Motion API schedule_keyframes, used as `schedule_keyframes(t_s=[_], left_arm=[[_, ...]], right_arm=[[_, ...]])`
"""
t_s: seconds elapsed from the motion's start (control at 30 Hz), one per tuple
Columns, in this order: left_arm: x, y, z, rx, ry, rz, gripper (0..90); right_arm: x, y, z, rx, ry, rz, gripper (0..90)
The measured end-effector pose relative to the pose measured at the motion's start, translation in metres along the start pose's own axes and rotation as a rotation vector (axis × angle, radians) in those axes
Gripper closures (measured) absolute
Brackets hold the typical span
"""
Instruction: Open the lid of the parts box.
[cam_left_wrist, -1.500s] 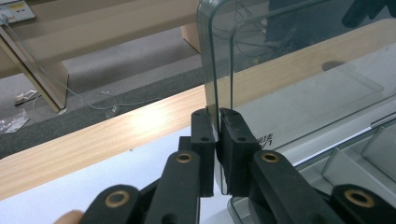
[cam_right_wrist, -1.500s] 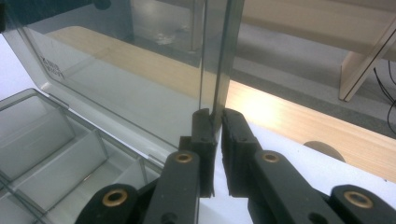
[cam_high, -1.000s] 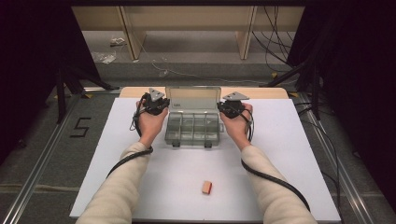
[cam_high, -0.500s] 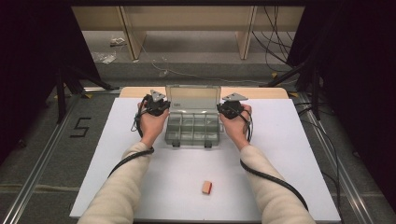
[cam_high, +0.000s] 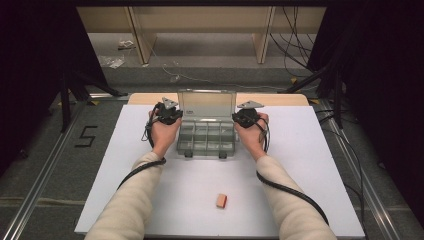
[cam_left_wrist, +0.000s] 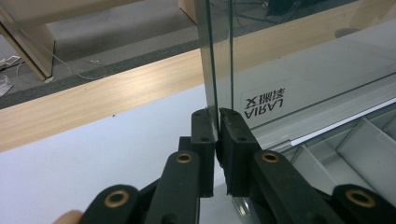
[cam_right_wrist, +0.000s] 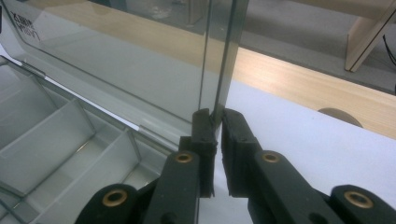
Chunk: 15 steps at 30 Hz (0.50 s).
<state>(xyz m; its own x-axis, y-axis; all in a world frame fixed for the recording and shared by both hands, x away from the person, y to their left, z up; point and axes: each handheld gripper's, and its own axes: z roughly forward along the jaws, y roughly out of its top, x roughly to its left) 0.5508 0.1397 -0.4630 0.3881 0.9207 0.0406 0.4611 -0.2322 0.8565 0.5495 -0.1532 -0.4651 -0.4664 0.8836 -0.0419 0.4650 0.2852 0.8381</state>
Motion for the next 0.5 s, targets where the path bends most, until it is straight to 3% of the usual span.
schedule_keyframes(t_s=[0.5], left_arm=[[0.0005, -0.0022, 0.0059, 0.029, 0.001, -0.038, 82.0]], right_arm=[[0.0001, -0.0026, 0.0059, 0.026, -0.001, 0.019, 83.8]])
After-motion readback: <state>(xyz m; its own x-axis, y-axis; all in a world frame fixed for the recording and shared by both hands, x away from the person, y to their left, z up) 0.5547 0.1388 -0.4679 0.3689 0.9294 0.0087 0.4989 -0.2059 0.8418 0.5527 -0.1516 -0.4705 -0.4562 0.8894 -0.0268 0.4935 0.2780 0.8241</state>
